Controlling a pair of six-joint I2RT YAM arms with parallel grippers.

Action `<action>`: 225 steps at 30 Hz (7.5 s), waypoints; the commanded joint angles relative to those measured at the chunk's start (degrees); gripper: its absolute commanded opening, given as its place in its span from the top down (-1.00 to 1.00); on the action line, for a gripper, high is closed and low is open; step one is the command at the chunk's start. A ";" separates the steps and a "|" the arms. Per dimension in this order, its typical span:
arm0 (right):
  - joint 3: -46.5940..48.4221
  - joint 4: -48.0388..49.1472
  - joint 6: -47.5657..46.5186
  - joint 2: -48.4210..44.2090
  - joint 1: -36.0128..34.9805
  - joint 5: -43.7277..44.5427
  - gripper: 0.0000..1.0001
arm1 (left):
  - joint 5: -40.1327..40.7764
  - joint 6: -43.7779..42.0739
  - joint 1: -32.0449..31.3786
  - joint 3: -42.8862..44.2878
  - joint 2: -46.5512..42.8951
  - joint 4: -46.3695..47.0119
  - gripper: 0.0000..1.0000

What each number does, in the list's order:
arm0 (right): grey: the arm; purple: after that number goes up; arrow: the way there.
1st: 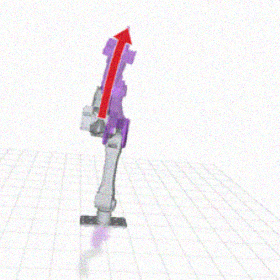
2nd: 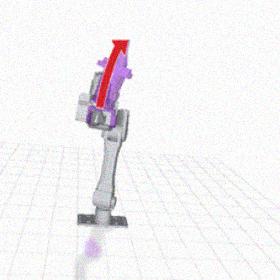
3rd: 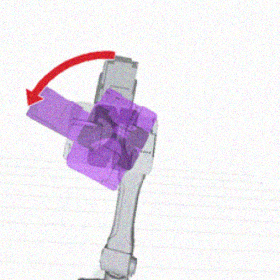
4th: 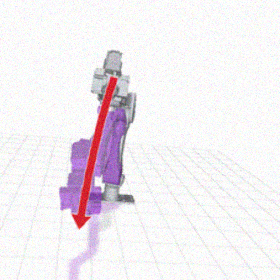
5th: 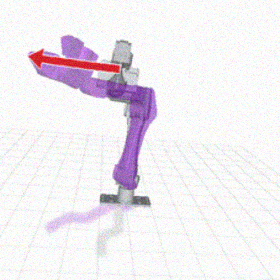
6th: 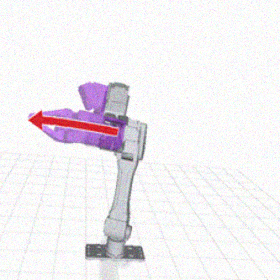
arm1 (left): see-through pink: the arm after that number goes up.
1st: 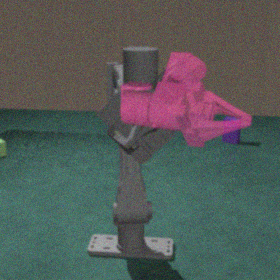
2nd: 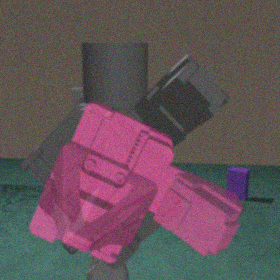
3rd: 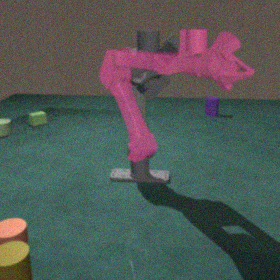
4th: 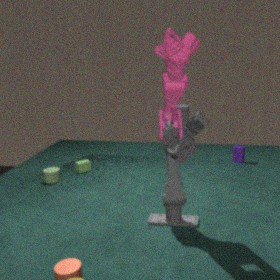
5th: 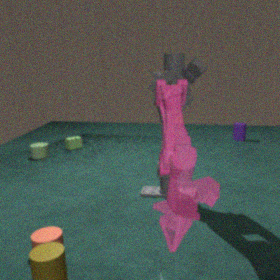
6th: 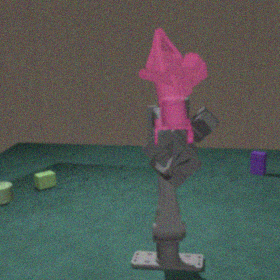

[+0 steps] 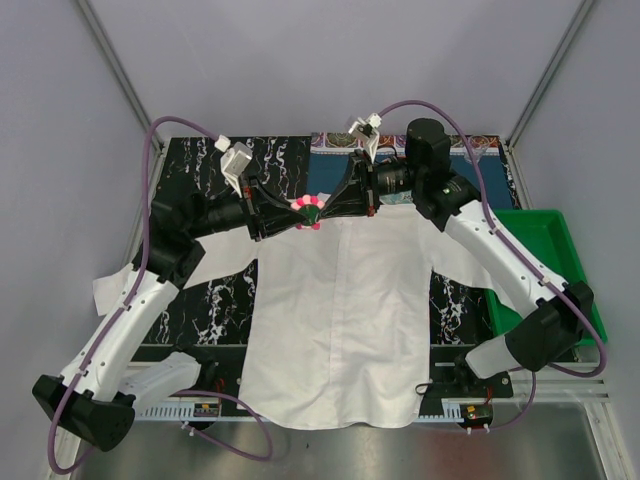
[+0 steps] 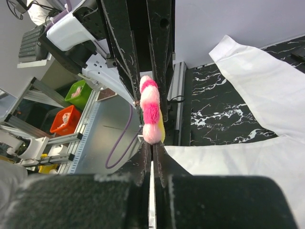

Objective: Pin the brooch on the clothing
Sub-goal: Open the brooch, then pin the brooch to the clothes.

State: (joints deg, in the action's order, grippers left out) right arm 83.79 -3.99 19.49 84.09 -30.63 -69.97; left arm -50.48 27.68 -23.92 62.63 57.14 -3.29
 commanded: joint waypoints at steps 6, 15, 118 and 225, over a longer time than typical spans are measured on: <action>2.43 0.65 4.95 1.86 -0.74 0.10 1.00 | -0.50 2.99 -0.25 0.03 0.51 1.27 0.54; 1.99 1.62 5.12 1.60 -0.74 0.10 1.00 | -0.67 3.61 -0.25 -0.14 0.51 1.88 0.27; 9.29 -19.06 7.94 37.02 -8.04 51.60 0.15 | 71.40 -10.20 0.81 -31.78 8.42 20.61 1.00; 15.00 -25.28 10.48 38.16 -6.20 50.20 1.00 | 71.66 0.97 -6.31 -23.61 34.26 31.06 1.00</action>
State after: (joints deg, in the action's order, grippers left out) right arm 99.26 -32.14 27.79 127.00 -38.09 -16.21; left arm 21.63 26.50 -29.65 36.84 90.15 21.54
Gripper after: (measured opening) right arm 0.009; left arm 0.138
